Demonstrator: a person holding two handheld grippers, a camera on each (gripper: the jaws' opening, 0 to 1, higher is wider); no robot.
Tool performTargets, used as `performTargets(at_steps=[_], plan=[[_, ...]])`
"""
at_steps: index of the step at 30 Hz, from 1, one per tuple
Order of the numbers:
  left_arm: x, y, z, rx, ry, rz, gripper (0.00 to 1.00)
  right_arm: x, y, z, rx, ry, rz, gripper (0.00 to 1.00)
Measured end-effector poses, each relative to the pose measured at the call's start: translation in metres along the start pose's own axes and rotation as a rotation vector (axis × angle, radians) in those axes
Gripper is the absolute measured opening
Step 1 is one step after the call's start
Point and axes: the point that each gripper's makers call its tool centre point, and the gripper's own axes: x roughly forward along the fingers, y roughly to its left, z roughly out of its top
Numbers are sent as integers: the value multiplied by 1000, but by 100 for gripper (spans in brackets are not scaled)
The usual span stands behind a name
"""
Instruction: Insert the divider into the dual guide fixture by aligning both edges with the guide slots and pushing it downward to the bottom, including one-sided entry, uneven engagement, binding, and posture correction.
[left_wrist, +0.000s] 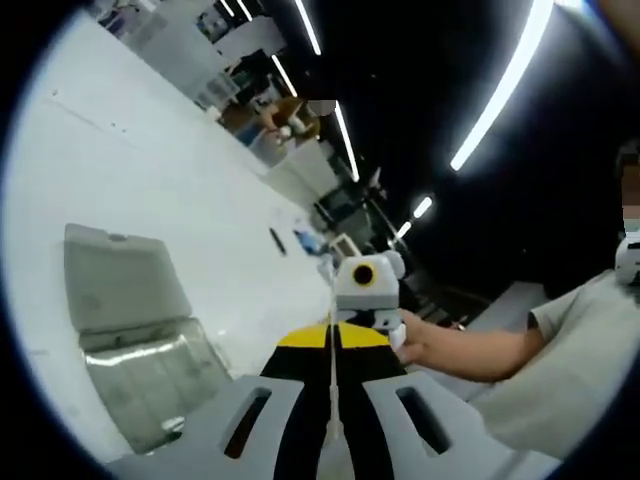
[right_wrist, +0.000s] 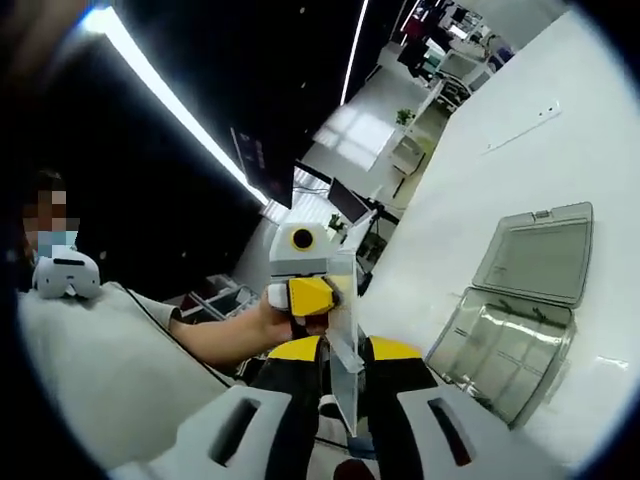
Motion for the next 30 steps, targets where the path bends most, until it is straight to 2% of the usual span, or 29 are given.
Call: performTargets(at_steps=[26, 30], plan=[[0, -3, -1, -16, 0, -26, 0, -1, 7, 0, 41, -3, 31, 4], [0, -4, 0, -26, -13, -32, 0, -2, 10, 1, 19, -6, 36, 2]])
